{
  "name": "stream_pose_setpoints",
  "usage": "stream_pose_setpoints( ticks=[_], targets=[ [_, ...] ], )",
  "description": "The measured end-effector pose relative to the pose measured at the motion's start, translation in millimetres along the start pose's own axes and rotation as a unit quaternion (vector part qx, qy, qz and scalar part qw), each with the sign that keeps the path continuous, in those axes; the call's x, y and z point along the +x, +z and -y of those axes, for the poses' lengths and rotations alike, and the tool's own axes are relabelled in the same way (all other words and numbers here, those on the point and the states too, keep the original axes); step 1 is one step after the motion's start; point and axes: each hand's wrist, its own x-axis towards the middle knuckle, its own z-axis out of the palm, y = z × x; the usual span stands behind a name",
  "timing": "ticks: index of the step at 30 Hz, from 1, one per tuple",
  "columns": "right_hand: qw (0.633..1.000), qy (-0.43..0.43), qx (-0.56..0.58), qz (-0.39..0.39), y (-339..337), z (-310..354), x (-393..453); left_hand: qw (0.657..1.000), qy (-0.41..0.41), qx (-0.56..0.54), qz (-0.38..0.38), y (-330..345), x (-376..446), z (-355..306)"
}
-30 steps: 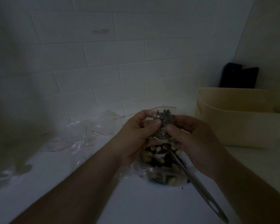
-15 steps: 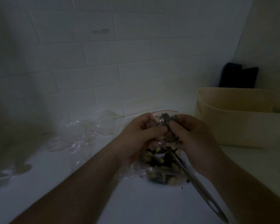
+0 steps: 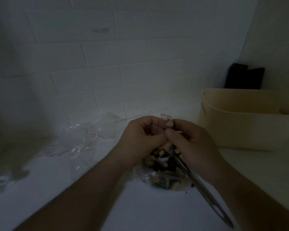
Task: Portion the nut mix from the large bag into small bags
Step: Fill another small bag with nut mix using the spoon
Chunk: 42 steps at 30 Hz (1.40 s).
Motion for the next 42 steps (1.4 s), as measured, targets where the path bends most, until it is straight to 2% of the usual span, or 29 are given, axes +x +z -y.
stream_pose_setpoints(
  ticks=[4,7,9,12,14,16,19,23,26,30,37,42],
  targets=[
    [1.0,0.017,0.008,-0.024,-5,-2,4,0.998,-0.015,-0.035,0.052,-1,-3,-4],
    [0.998,0.041,0.027,-0.029,-7,0,5,1.0,-0.006,-0.003,-0.011,-4,2,-5],
    [0.991,0.082,0.105,-0.021,-7,1,6,0.999,-0.03,-0.017,-0.031,-8,6,-5],
    [0.974,0.124,0.19,0.016,-5,0,6,0.989,-0.118,-0.075,0.048,-12,6,-7],
    [0.979,0.121,0.157,0.053,-4,0,4,0.98,-0.156,-0.073,0.096,-13,4,-11],
    [0.985,0.11,0.111,0.072,-2,2,1,0.98,-0.163,-0.07,0.089,-14,3,-12],
    [0.99,0.097,0.085,0.053,1,1,2,0.98,-0.173,-0.073,0.066,-19,5,-15],
    [0.993,0.083,0.08,0.032,6,-2,3,0.969,-0.221,-0.043,0.097,-26,5,-20],
    [0.996,0.077,0.035,0.003,6,-5,4,0.963,-0.245,-0.014,0.116,-28,5,-22],
    [0.995,0.085,0.048,-0.017,8,-4,3,0.955,-0.27,-0.021,0.119,-25,5,-18],
    [0.992,0.084,0.087,0.028,7,-7,4,0.955,-0.273,-0.022,0.116,-22,6,-15],
    [0.986,0.098,0.138,-0.014,6,-7,7,0.957,-0.25,-0.054,0.136,-26,6,-14]
  ],
)
